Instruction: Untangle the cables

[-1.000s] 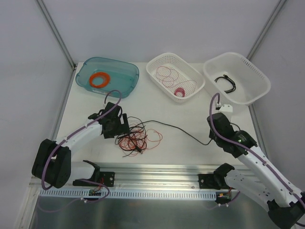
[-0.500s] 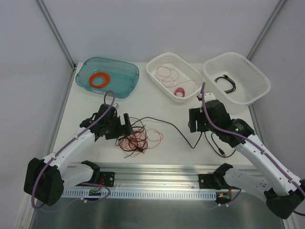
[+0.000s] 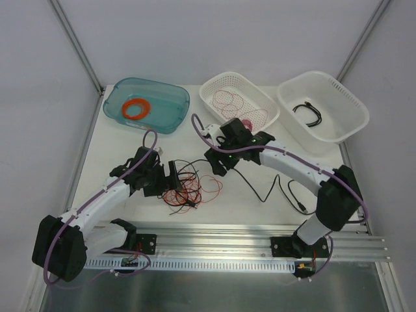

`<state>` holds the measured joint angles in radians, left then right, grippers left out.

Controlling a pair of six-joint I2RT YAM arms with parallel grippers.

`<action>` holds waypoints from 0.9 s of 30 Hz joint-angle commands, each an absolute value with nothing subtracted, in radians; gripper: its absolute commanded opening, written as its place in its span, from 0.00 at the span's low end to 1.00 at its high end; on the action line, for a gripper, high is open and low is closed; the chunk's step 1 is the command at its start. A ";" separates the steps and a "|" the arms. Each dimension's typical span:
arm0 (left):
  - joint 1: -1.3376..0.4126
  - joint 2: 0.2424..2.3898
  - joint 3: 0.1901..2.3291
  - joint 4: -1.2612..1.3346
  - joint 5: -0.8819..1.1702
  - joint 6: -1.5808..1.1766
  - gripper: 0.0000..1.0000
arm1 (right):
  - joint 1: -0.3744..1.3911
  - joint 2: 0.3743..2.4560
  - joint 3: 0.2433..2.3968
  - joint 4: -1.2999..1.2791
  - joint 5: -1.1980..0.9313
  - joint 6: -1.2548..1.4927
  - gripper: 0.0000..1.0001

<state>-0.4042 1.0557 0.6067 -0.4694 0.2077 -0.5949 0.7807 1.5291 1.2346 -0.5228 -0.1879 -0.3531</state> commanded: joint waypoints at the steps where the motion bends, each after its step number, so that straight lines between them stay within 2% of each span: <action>1: -0.400 1.054 0.597 -0.480 0.233 -0.620 0.97 | 0.779 1.636 1.363 -0.482 -0.250 -0.526 0.68; 6: -0.403 1.078 0.591 -0.480 0.229 -0.617 0.97 | 0.778 1.871 1.506 -0.489 -0.232 -0.564 0.68; 14: -0.405 1.114 0.594 -0.476 0.216 -0.618 0.96 | 0.775 2.031 1.568 -0.436 -0.204 -0.569 0.60; 17: -0.405 1.135 0.597 -0.472 0.215 -0.618 0.96 | 0.773 2.052 1.575 -0.434 -0.209 -0.569 0.51; 18: -0.405 1.146 0.601 -0.471 0.213 -0.618 0.96 | 0.773 2.052 1.572 -0.430 -0.209 -0.568 0.42; 20: -0.405 1.152 0.609 -0.469 0.218 -0.618 0.96 | 0.772 2.030 1.559 -0.425 -0.201 -0.563 0.32; 23: -0.405 1.157 0.615 -0.469 0.218 -0.618 0.96 | 0.773 1.950 1.526 -0.428 -0.199 -0.558 0.03; 24: -0.405 1.152 0.617 -0.468 0.218 -0.618 0.96 | 0.773 1.927 1.516 -0.426 -0.195 -0.549 0.01; 27: -0.405 1.141 0.623 -0.469 0.216 -0.623 0.96 | 0.773 1.818 1.483 -0.437 -0.150 -0.523 0.01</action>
